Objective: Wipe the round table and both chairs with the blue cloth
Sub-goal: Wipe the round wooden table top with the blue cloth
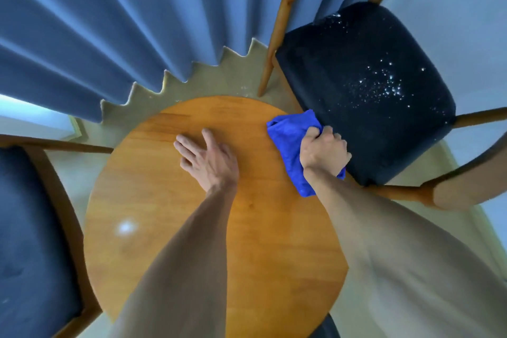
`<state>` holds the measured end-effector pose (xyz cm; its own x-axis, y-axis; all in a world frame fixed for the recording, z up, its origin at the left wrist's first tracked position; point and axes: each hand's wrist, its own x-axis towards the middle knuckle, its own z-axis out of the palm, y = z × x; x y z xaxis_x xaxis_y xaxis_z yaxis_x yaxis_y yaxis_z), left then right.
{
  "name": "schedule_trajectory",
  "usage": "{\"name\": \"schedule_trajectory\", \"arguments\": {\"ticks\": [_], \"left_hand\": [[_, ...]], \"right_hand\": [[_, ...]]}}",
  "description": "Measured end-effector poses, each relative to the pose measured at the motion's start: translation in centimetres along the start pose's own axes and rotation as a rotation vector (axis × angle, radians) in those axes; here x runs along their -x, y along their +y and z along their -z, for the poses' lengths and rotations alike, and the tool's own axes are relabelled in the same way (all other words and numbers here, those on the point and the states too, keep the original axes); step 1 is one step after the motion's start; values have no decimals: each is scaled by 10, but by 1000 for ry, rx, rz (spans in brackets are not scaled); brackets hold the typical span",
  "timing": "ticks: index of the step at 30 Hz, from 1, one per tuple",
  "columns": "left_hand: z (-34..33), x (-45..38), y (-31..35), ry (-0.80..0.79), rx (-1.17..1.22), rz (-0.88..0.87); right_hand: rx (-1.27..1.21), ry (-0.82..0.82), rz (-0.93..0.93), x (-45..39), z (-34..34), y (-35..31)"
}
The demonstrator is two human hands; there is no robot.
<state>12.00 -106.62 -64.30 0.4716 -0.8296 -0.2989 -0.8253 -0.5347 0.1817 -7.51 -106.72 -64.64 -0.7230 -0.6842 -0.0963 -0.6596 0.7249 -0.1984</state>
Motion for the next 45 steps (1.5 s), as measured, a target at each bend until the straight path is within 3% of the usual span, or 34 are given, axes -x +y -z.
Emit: {"name": "schedule_trajectory", "arguments": {"ticks": [11,15,21,27,30,33,37,39,41,43,45], "left_hand": [[13,-37,-39,129,58,-48],[27,-65,-83,212,88,188],[33,-63,-146,232,41,60],[42,-55,-227,294,153,496],[48,-43,-270,313,144,537],[57,-30,-305,233,213,557],[68,-21,-334,218,304,497],[73,-21,-345,240,379,611],[78,-19,-356,280,451,697],[82,-14,-366,318,438,611],[85,-11,-371,327,386,416]], "right_hand": [[0,148,407,8,-33,-129],[17,62,528,20,-46,-178],[33,-75,748,72,-63,-245],[52,-194,1080,165,-70,-301],[64,-241,1213,213,-75,-318],[90,-284,1320,266,-79,-328],[126,-385,1434,324,-80,-322],[111,-427,1491,345,-77,-315],[-21,-499,1456,363,-76,-309],[-307,-532,1236,376,-71,-302],[-483,-351,1044,372,-70,-290]]}}
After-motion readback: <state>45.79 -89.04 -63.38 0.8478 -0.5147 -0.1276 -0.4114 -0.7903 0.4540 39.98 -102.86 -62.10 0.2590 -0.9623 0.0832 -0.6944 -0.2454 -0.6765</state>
